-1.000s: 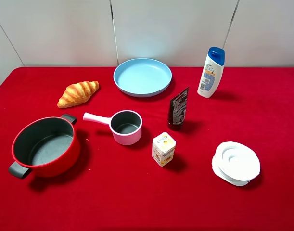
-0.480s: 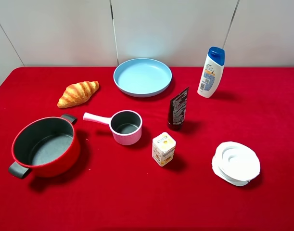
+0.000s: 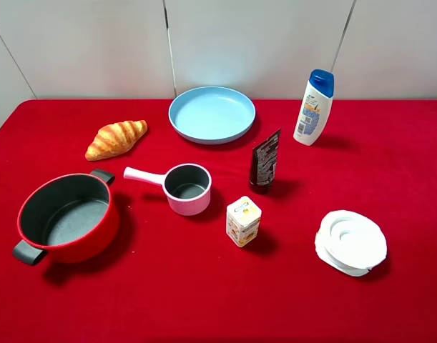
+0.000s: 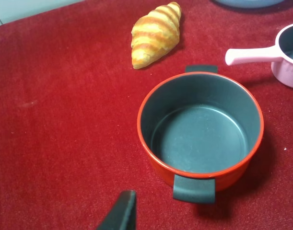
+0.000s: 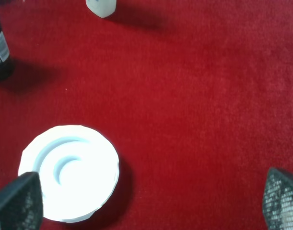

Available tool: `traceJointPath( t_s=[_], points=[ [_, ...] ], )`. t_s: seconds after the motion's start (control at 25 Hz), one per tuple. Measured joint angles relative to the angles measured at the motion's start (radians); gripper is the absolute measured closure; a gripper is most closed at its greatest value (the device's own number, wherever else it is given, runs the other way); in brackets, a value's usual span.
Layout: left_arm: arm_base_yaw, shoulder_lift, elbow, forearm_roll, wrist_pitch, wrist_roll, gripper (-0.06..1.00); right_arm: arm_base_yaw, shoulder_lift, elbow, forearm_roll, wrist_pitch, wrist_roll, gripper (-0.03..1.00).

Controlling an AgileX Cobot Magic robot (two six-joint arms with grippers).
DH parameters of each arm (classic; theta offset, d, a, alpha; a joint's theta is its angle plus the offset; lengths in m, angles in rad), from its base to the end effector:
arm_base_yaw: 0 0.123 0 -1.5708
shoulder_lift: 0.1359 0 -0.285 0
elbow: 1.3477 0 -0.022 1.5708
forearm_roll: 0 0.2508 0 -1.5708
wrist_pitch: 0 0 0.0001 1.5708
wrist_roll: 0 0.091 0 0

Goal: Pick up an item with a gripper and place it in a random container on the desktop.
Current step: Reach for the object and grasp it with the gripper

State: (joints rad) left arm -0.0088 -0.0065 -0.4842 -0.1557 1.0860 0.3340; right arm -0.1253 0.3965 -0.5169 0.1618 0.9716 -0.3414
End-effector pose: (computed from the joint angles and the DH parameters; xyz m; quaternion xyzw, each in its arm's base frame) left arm -0.0057 -0.0124 0.2717 0.1502 0.8463 0.0051 0.5111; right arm 0.0618 0.0044 0.2788 -0.0832 0.9131 -0.0134 0.3990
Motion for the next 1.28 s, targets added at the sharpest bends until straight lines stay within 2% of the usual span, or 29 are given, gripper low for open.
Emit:
traceJointPath(
  t_s=[0.2,0.4,0.76,1.28],
  points=[
    [0.000,0.000,0.000,0.000,0.000,0.000,-0.05,0.006,0.048,-0.008,0.000,0.005,-0.004,0.27],
    [0.000,0.000,0.000,0.000,0.000,0.000,-0.05,0.118,0.134,-0.052,-0.017,0.001,-0.004,0.27],
    [0.000,0.000,0.000,0.000,0.000,0.000,-0.05,0.256,0.303,-0.060,-0.025,-0.110,-0.003,0.27],
    [0.000,0.000,0.000,0.000,0.000,-0.001,-0.05,0.509,0.485,-0.062,-0.043,-0.273,0.018,0.27]
  ],
)
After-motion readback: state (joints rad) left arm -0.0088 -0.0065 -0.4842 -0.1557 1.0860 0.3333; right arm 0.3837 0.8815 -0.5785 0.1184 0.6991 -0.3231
